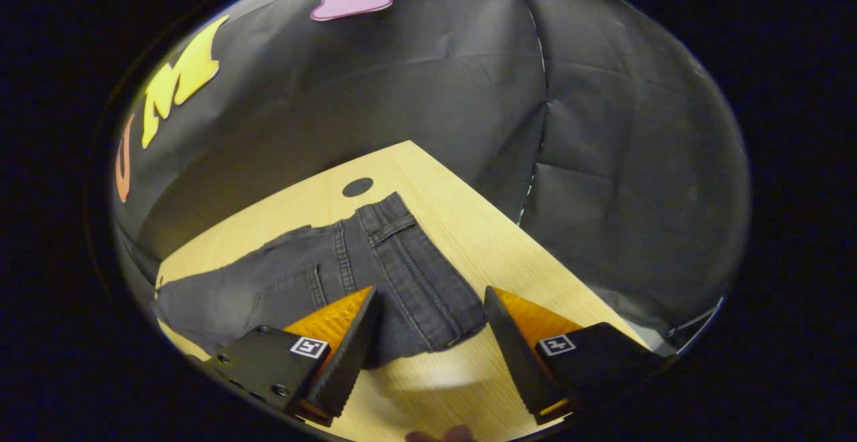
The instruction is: Grasp the waist and the cuffs of the jeans and fold them to make the two legs overlap; first hold the waist and fold one-third of the jeans toward the cuffs, then hold the cuffs and fold the remaining one-third in the same direction to finish folding.
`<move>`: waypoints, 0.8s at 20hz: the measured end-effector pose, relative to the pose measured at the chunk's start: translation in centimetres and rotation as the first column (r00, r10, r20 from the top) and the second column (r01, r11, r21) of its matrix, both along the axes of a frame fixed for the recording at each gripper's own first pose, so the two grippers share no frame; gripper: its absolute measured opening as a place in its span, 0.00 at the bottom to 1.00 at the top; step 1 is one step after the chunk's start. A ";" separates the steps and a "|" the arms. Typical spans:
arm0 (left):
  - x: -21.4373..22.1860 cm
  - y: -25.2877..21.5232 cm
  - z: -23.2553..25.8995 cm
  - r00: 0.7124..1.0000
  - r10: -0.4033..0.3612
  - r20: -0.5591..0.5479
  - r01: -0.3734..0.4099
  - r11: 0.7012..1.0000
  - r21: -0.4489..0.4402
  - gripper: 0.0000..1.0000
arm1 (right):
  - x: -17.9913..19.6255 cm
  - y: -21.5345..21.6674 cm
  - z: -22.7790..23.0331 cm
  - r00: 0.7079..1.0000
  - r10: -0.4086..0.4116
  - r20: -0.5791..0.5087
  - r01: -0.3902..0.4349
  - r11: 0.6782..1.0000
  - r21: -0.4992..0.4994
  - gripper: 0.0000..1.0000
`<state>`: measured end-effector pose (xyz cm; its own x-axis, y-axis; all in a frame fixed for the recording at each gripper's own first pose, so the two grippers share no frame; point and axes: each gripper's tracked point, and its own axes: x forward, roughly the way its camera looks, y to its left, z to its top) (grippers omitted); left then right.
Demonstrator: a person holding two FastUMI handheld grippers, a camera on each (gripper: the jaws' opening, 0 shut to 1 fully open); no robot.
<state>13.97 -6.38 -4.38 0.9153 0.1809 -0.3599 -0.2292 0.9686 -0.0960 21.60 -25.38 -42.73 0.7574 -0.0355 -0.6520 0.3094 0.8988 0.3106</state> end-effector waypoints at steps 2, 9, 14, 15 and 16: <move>0.1 0.1 -0.6 1.000 0.008 -0.011 -0.008 1.000 -0.017 0.99 | -0.1 0.2 0.2 1.000 0.026 -0.001 -0.026 1.000 -0.008 0.92; -0.1 0.8 -1.3 0.999 0.022 -0.030 -0.024 0.998 -0.051 0.99 | 0.1 1.4 0.9 0.997 0.047 -0.059 -0.047 0.999 -0.009 0.38; -0.8 2.1 -1.1 1.000 0.019 -0.007 -0.019 0.998 -0.064 0.99 | -0.1 1.7 4.7 0.997 0.004 -0.074 -0.003 1.000 0.012 0.02; -1.0 2.4 -1.0 1.000 0.018 -0.001 -0.018 0.998 -0.065 0.99 | -0.4 1.8 5.8 0.998 0.009 -0.063 -0.009 1.000 0.010 0.02; -1.2 2.8 -1.0 1.000 0.017 0.006 -0.017 0.998 -0.067 0.99 | -0.6 2.1 7.1 0.999 0.016 -0.050 -0.015 1.000 0.005 0.02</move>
<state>12.78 -3.62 -5.37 0.9145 0.1719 -0.3662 -0.2445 0.9560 -0.1621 21.00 -23.29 -35.60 0.7246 -0.0211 -0.6888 0.3105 0.9023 0.2990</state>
